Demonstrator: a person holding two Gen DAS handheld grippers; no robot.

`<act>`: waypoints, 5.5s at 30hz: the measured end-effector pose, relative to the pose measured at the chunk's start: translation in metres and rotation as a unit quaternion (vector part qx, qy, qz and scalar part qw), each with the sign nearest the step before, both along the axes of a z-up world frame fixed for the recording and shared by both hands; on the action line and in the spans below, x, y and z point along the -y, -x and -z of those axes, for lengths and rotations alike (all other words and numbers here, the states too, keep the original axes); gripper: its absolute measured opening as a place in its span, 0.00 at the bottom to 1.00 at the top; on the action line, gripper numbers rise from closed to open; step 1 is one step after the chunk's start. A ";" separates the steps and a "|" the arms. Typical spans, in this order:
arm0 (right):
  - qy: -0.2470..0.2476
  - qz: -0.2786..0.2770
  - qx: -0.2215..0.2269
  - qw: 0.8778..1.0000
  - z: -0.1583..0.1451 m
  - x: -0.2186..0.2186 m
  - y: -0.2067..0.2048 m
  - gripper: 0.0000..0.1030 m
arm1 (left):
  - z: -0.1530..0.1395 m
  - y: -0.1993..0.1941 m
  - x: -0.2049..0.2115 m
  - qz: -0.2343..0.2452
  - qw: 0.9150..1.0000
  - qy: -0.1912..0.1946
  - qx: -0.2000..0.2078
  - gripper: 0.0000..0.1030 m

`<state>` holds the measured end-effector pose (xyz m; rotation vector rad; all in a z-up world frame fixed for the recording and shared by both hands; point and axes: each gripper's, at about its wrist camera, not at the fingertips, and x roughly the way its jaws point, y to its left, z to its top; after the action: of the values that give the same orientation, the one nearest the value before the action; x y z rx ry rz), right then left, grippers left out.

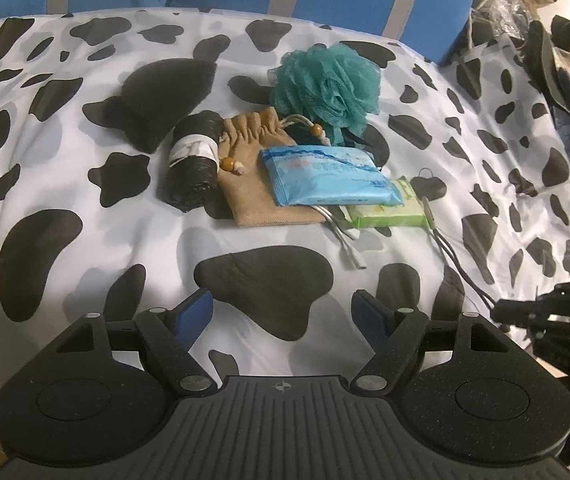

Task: Organize soft objects
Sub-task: 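Grasp the grey cable beside the green pack with the right tool, then lift the grey cable with the right tool while left tool grasps black roll, then carry the black roll and grey cable into the cardboard box with both tools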

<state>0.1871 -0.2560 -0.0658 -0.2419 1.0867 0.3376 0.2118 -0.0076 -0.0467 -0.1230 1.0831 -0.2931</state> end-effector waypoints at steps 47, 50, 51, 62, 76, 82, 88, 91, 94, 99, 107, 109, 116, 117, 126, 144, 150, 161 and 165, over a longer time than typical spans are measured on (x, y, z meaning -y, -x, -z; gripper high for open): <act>-0.096 0.116 0.079 0.985 -0.030 0.009 -0.045 0.07 | 0.007 -0.013 -0.011 0.021 0.999 -0.011 0.038 0.74; -0.102 0.111 0.089 0.985 -0.039 0.012 -0.040 0.07 | 0.006 -0.021 -0.010 0.022 0.998 -0.032 0.057 0.73; -0.103 0.108 0.091 0.985 -0.041 0.013 -0.038 0.07 | 0.005 -0.024 -0.010 0.021 0.997 -0.041 0.063 0.73; -0.122 0.094 0.103 0.983 -0.057 0.024 -0.012 0.07 | 0.015 -0.070 -0.020 -0.017 0.994 -0.064 0.093 0.73; -0.143 0.097 0.109 0.979 -0.066 0.038 0.002 0.07 | 0.045 -0.107 -0.026 -0.026 0.995 -0.066 0.073 0.47; -0.145 0.096 0.108 0.979 -0.065 0.038 0.001 0.07 | 0.041 -0.104 -0.029 -0.031 0.996 -0.045 0.073 0.41; -0.144 0.093 0.109 0.979 -0.065 0.034 0.001 0.07 | 0.027 -0.094 -0.027 -0.030 0.994 -0.051 0.089 0.41; -0.141 0.092 0.107 0.980 -0.063 0.031 0.000 0.07 | 0.017 -0.087 -0.028 -0.032 0.995 -0.047 0.085 0.41; -0.139 0.089 0.105 0.981 -0.062 0.027 0.000 0.07 | 0.006 -0.077 -0.026 -0.026 0.994 -0.053 0.092 0.41; -0.140 0.084 0.101 0.981 -0.061 0.020 0.002 0.07 | -0.009 -0.056 -0.025 -0.018 0.993 -0.052 0.102 0.41; -0.140 0.064 0.092 0.984 -0.060 0.003 0.007 0.07 | -0.024 -0.006 -0.017 0.013 0.993 -0.034 0.112 0.41; -0.140 0.056 0.090 0.984 -0.060 -0.002 0.011 0.07 | -0.025 0.008 -0.011 0.028 0.992 -0.036 0.114 0.41; -0.138 0.027 0.086 0.986 -0.060 -0.019 0.029 0.07 | -0.026 0.047 -0.002 0.053 0.992 -0.035 0.112 0.41; -0.138 0.024 0.086 0.986 -0.060 -0.021 0.031 0.07 | -0.027 0.052 -0.001 0.054 0.992 -0.036 0.111 0.41; -0.137 0.009 0.077 0.988 -0.059 -0.028 0.054 0.07 | -0.022 0.095 0.011 0.075 0.993 -0.037 0.086 0.41; -0.106 -0.047 0.006 0.993 -0.044 -0.049 0.113 0.07 | -0.008 0.153 0.013 0.079 0.995 -0.062 0.007 0.41; -0.080 -0.072 -0.036 0.994 -0.033 -0.061 0.126 0.07 | -0.002 0.160 0.014 0.081 0.993 -0.079 -0.017 0.41; -0.069 -0.087 -0.064 0.992 -0.025 -0.068 0.127 0.07 | 0.001 0.162 0.015 0.087 0.993 -0.080 -0.029 0.41; -0.066 -0.097 -0.068 0.991 -0.023 -0.072 0.128 0.27 | 0.005 0.159 0.019 0.086 0.991 -0.100 -0.038 0.43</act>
<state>0.0591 -0.1838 -0.0424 -0.2096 1.1719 0.6051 0.0531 -0.0271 -0.0515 0.1400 1.1957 -0.3352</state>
